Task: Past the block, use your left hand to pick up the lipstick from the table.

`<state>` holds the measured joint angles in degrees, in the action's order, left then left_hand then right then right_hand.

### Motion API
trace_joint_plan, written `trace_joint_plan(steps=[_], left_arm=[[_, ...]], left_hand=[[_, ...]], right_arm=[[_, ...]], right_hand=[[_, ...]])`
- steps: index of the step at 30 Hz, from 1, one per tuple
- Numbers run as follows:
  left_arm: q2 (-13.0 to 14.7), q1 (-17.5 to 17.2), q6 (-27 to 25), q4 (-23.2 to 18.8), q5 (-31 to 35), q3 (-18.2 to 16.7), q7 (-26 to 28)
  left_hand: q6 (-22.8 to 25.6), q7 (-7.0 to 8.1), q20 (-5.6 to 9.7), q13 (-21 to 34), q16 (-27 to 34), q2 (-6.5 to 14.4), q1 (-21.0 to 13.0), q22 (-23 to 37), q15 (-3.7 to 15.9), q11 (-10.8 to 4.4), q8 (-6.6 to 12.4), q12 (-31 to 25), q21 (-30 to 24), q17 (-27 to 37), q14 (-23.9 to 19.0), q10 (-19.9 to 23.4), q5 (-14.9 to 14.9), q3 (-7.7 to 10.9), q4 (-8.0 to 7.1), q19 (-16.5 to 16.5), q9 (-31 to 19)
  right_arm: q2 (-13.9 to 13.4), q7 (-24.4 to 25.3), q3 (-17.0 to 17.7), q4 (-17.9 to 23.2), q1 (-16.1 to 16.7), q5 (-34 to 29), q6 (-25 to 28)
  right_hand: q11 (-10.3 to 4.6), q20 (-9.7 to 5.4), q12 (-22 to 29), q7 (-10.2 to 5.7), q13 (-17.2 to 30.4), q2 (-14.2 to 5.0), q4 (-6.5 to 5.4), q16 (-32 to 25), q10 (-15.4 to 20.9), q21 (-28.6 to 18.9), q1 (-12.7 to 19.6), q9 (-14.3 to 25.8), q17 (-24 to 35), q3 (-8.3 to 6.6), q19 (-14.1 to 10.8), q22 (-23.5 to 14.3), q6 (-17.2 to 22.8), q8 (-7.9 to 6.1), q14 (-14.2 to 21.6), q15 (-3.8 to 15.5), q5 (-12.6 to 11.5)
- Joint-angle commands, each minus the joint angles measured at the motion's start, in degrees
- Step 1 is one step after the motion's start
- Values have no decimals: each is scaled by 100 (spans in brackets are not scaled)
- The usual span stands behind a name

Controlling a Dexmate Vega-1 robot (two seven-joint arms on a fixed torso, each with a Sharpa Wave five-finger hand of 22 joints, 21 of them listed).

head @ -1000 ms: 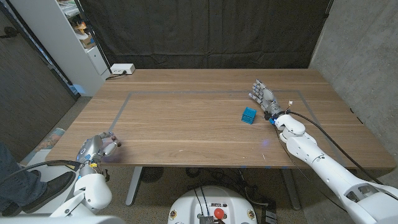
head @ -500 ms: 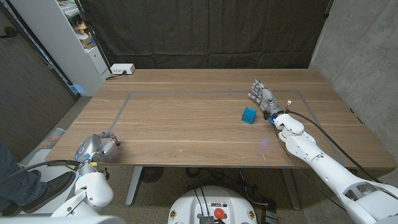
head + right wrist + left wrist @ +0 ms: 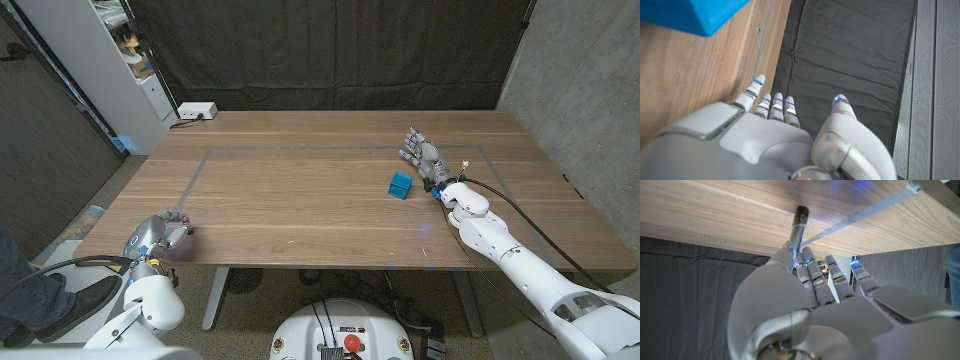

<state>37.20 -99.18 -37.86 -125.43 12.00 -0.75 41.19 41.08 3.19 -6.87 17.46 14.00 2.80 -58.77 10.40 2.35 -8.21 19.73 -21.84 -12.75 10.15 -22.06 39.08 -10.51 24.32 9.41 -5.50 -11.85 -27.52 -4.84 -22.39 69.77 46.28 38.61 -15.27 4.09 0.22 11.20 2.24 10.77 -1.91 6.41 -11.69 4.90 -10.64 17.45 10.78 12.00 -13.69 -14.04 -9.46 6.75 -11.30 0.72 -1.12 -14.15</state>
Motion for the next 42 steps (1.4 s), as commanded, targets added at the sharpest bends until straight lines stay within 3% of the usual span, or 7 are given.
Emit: trace_joint_plan(steps=[1,42], left_arm=[[41,18,-3,-32,-22,-1,37],[76,-134,135,-179,108,-137,-3]], left_hand=[[74,1,-28,25,33,-4,-69,11,83,-4,30,-36,-25,7,-59,56,-7,-28,-12,-45,-13],[170,-6,-70,92,3,-44,-92,14,90,0,22,-6,-1,-9,-192,201,-5,-125,-27,-79,-6]], right_arm=[[-88,75,66,191,105,10,-11],[-303,281,191,753,415,-7,-44]], right_hand=[[-13,-10,2,-1,19,-29,13,-26,-9,-12,45,9,15,-7,11,-24,17,15,40,-27,-41],[-6,-17,9,12,19,-38,22,-35,10,-21,49,8,18,-4,-5,-24,26,10,75,-27,-44]])
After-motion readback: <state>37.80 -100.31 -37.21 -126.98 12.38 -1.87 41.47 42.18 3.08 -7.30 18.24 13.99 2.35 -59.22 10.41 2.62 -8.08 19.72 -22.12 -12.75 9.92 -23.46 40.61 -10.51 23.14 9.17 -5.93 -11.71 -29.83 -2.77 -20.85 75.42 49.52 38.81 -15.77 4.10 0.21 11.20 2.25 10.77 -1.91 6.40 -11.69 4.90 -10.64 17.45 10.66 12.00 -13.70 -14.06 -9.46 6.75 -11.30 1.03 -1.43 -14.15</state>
